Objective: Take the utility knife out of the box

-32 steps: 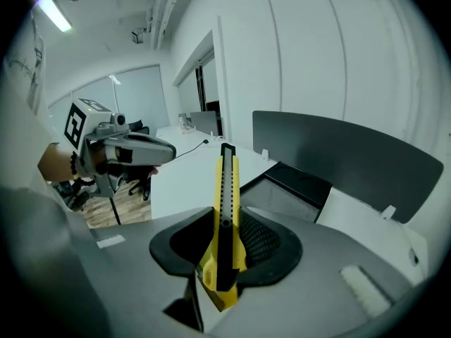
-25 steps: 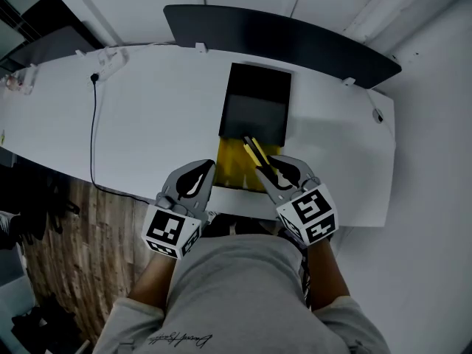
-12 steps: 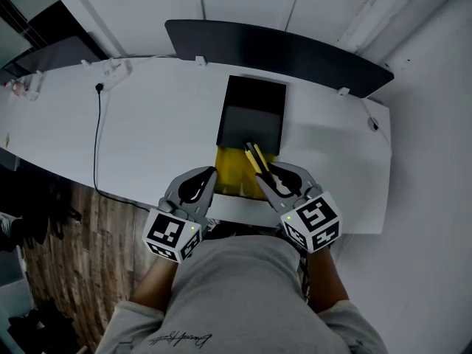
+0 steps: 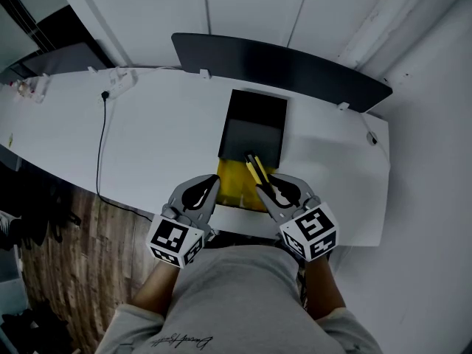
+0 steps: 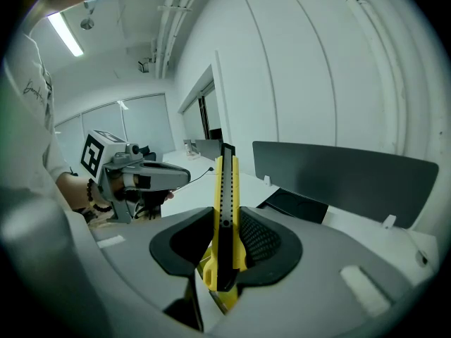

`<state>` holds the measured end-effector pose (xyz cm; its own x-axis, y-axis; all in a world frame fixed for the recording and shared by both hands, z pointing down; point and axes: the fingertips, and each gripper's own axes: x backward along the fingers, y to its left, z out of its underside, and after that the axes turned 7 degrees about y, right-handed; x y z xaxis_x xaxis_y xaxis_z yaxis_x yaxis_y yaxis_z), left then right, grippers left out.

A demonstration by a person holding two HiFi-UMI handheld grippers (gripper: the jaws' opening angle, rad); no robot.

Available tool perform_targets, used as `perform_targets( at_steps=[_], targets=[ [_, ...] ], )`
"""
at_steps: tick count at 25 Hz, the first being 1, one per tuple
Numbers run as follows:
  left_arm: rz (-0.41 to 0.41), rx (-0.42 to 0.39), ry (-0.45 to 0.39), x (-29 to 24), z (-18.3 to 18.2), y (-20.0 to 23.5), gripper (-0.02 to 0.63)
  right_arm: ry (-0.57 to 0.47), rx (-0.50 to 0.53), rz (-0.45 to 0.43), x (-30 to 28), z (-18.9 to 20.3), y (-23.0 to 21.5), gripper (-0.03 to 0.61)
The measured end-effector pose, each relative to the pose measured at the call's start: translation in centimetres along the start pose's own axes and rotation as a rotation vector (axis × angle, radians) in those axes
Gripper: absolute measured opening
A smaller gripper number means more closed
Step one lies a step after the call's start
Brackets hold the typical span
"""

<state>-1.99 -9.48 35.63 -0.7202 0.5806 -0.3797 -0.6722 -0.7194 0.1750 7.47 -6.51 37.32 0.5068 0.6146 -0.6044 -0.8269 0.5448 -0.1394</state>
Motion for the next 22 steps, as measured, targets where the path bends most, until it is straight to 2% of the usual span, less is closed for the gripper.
perform_targets(
  at_steps=[22],
  targets=[
    [-0.007, -0.013, 0.011, -0.1, 0.1, 0.1, 0.0, 0.018, 0.011, -0.024, -1.0, 0.3, 0.2, 0.132]
  ],
)
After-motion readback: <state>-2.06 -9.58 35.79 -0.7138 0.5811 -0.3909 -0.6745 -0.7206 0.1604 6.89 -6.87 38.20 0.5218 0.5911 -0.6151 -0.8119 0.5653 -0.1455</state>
